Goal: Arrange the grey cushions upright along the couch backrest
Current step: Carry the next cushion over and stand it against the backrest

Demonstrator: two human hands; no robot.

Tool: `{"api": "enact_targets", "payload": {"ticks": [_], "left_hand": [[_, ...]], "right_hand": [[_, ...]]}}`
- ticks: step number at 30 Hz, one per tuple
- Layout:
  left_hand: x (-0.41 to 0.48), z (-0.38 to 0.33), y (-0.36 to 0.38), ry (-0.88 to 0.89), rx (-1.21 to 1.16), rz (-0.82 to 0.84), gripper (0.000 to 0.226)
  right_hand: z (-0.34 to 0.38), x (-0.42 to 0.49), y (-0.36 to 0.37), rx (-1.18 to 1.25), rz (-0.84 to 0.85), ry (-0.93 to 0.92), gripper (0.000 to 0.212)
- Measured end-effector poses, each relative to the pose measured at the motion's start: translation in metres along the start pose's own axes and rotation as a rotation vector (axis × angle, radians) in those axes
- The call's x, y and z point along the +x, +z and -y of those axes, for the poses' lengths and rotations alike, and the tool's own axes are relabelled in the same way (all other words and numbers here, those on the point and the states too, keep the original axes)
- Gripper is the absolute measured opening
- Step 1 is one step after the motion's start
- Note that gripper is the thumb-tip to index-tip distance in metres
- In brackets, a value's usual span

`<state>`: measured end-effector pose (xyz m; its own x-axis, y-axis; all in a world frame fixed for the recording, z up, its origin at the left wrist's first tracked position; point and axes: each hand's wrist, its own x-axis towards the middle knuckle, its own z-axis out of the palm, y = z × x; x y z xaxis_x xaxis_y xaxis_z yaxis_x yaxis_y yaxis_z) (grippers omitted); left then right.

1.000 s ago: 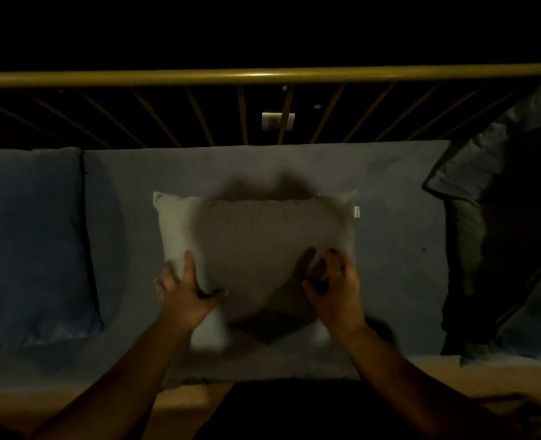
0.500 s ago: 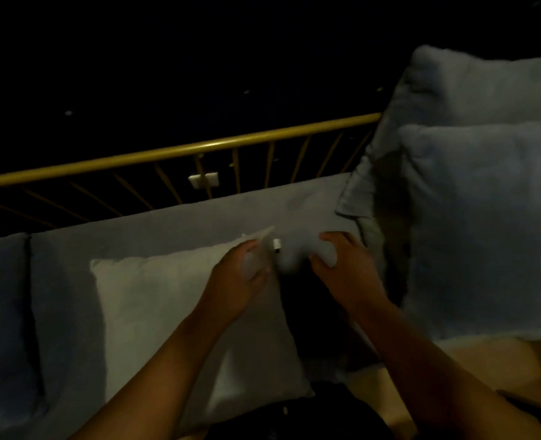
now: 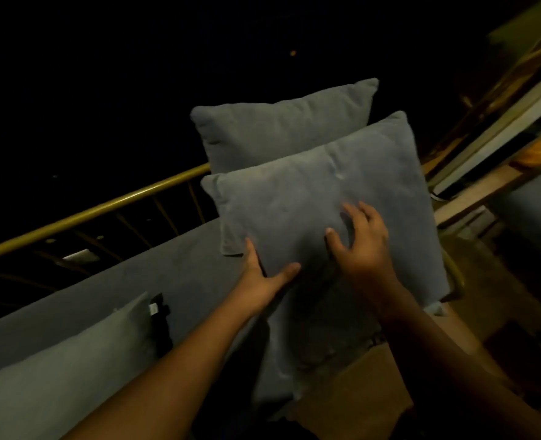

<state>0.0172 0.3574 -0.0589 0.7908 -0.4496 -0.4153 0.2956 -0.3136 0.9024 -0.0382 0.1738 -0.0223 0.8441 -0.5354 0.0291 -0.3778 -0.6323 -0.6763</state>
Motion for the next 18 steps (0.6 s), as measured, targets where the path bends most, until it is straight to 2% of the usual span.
{"api": "enact_targets", "payload": {"ticks": [2,4,7,10,12,15,18], "left_hand": [[0.016,0.004,0.026,-0.094,-0.021,-0.098,0.139],[0.034,0.012,0.039,-0.173,-0.027,-0.225,0.146],[0.056,0.020,0.035,-0.207,0.005,-0.355,0.131],[0.072,0.033,0.018,-0.213,0.024,-0.459,0.108],[0.075,0.038,0.011,-0.261,-0.005,-0.478,0.102],[0.073,0.048,0.005,-0.331,-0.080,-0.471,0.100],[0.071,0.054,0.001,-0.372,-0.245,-0.439,0.118]], "right_hand": [[-0.029,0.022,-0.022,-0.055,-0.015,0.124,0.071],[-0.052,0.044,-0.041,-0.033,-0.077,0.222,0.079],[-0.073,0.062,-0.053,-0.047,-0.039,0.326,0.083],[-0.079,0.071,-0.054,-0.060,-0.016,0.298,0.086],[-0.084,0.084,-0.058,-0.016,-0.046,0.312,0.087],[-0.098,0.096,-0.066,0.091,0.028,0.321,0.091],[-0.099,0.094,-0.068,0.177,0.067,0.339,0.087]]}}
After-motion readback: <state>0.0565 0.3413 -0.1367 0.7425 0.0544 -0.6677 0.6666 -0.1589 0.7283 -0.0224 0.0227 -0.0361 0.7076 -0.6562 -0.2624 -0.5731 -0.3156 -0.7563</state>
